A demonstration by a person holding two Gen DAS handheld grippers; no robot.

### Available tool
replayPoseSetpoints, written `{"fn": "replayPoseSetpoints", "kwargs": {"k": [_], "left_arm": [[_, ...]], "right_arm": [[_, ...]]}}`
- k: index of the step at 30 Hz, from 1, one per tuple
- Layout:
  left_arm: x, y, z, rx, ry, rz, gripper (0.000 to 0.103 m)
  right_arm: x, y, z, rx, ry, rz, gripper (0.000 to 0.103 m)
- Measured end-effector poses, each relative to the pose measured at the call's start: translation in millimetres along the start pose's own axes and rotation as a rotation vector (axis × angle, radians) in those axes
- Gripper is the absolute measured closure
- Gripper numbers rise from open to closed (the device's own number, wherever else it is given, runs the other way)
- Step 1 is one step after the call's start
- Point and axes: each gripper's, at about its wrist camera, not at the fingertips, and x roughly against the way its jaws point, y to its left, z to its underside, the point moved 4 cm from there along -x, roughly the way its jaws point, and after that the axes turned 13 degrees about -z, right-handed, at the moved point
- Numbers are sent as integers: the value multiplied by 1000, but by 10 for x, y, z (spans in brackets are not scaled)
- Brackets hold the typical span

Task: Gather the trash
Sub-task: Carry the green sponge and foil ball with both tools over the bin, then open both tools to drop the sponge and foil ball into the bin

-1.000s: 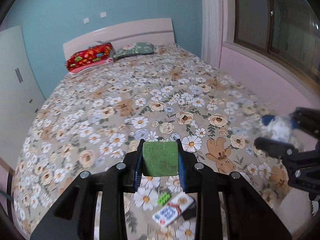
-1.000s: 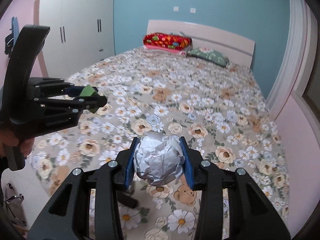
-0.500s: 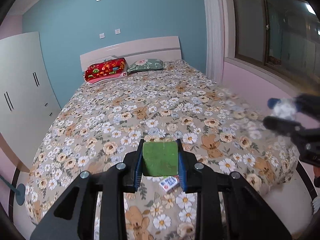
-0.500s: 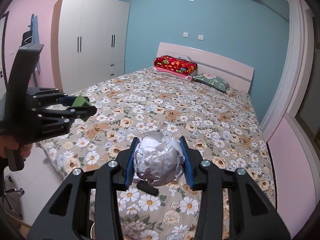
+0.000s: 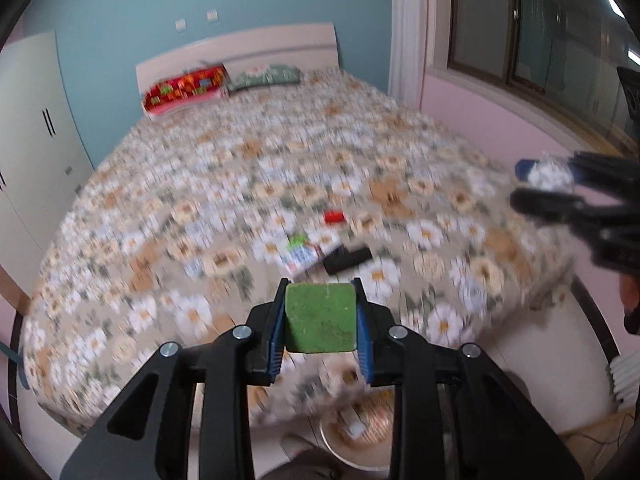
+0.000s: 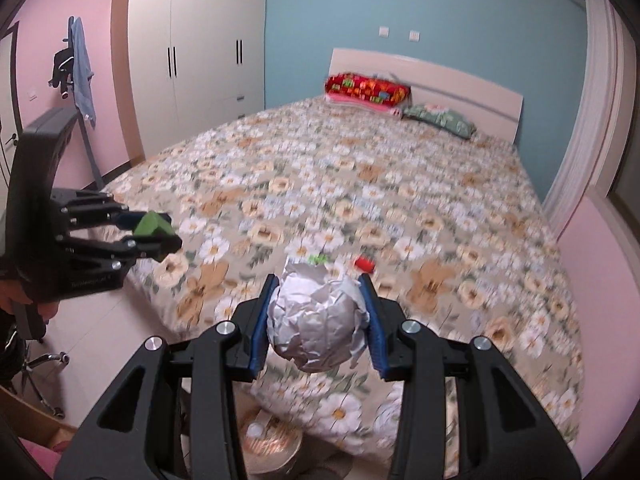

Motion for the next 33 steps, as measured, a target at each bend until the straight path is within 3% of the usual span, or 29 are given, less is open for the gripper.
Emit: {"fn": "replayPoseSetpoints", "kwargs": {"k": [20, 33], "left_arm": [[-1342, -526, 1732, 1, 342, 130, 71], [-2001, -801, 2581, 32, 517, 192, 71]], "right_arm": [[-1414, -26, 1753, -186, 296, -128, 62], [-2229, 37, 2805, -300, 496, -186, 61]]}}
